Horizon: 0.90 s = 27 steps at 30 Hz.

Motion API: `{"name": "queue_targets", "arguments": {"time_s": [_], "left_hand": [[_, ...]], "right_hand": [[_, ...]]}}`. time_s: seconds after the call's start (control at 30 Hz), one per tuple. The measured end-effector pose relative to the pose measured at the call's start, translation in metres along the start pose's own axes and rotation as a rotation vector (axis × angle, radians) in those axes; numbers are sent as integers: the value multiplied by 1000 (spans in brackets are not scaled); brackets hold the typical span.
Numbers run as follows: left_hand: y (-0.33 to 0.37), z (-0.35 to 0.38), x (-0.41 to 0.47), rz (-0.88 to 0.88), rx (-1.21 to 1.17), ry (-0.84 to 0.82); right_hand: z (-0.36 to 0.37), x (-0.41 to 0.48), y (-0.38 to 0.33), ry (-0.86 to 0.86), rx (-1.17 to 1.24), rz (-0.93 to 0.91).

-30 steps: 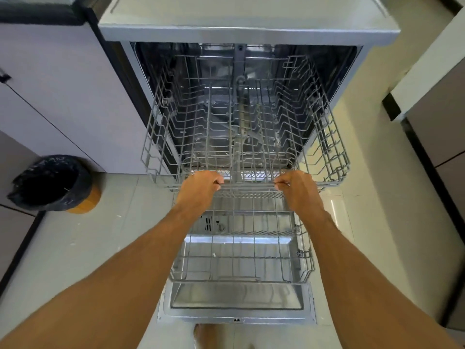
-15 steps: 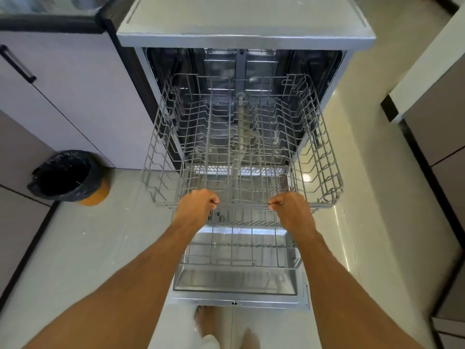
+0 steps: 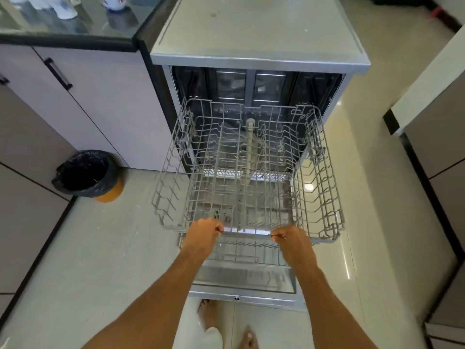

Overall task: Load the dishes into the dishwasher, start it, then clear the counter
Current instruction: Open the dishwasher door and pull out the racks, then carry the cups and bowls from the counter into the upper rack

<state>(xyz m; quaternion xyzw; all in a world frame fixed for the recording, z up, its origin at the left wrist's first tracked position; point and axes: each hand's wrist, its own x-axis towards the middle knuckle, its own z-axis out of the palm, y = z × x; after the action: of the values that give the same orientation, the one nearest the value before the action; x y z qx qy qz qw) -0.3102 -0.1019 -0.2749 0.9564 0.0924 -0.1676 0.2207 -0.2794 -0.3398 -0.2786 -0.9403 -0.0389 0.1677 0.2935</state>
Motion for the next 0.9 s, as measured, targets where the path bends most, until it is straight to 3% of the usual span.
{"name": "queue_targets", "arguments": {"time_s": [0.53, 0.77, 0.9], "left_hand": [[-16, -43, -28, -42, -135, -101], [-14, -136, -53, -107, -208, 18], [-17, -192, -62, -97, -267, 101]], "right_hand": [[-21, -11, -25, -119, -8, 87], [-63, -13, -114, -119, 58, 20], [-75, 0, -184, -126, 26, -172]]}}
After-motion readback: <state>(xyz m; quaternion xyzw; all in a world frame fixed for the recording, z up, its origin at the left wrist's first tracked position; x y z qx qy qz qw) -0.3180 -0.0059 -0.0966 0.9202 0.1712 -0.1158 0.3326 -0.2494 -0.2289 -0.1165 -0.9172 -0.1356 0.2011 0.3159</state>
